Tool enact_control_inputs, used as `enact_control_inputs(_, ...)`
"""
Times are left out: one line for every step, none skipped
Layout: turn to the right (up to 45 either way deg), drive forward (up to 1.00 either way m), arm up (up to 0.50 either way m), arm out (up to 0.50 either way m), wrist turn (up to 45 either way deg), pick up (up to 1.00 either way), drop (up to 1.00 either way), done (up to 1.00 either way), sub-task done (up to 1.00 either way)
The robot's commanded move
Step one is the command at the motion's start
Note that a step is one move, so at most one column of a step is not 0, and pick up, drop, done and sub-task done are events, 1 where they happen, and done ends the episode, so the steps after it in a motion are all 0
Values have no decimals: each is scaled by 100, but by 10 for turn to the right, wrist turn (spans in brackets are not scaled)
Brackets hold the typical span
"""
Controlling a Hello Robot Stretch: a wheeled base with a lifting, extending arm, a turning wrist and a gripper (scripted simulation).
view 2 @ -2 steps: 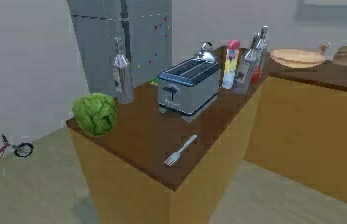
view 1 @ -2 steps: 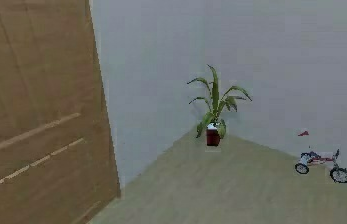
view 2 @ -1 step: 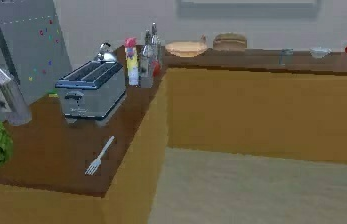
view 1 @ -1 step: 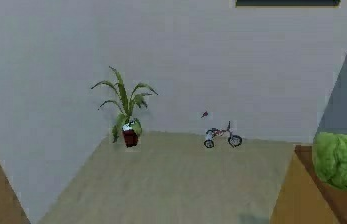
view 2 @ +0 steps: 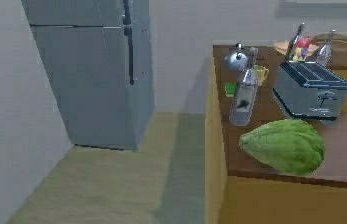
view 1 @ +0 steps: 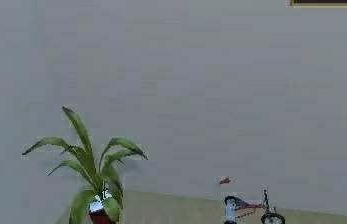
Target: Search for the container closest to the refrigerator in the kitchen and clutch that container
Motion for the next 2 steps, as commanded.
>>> enact_control_inputs(0, 20, 0, 0, 0, 0, 0, 0, 0)
enact_control_inputs(450, 0, 0, 0, 0, 0, 0, 0, 0)
